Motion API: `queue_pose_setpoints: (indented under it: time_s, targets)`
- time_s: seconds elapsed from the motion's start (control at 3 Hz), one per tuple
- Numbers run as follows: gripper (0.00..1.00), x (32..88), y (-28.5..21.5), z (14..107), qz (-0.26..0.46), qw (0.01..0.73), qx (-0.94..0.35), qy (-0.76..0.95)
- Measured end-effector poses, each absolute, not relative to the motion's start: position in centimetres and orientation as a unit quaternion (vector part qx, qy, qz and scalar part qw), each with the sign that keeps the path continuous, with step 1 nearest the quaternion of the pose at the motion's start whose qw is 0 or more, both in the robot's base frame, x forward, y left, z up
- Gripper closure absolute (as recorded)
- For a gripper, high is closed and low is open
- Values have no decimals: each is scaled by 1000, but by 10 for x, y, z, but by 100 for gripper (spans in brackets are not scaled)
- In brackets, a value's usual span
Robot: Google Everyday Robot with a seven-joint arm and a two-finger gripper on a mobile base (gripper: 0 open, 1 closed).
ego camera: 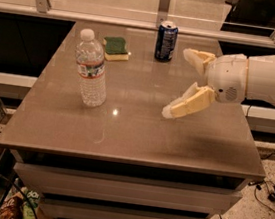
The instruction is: Knock water bottle over
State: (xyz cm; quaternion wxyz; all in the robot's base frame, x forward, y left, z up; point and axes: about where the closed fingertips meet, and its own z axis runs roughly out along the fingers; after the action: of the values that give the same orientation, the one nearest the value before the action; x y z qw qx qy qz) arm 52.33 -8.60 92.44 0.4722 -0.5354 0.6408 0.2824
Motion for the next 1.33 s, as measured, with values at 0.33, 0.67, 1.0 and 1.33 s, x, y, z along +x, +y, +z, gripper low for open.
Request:
queue_pose_setpoints:
  time_s: [0.33,0.67,1.0,1.33]
  targets:
    - [0,538,-59,921,313,496,-530,612]
    - [0,549,-30,914,354,509,-524,584]
    - [0,552,-5,908,385,516,-512,569]
    - [0,552,16,905,404,521,-500,562]
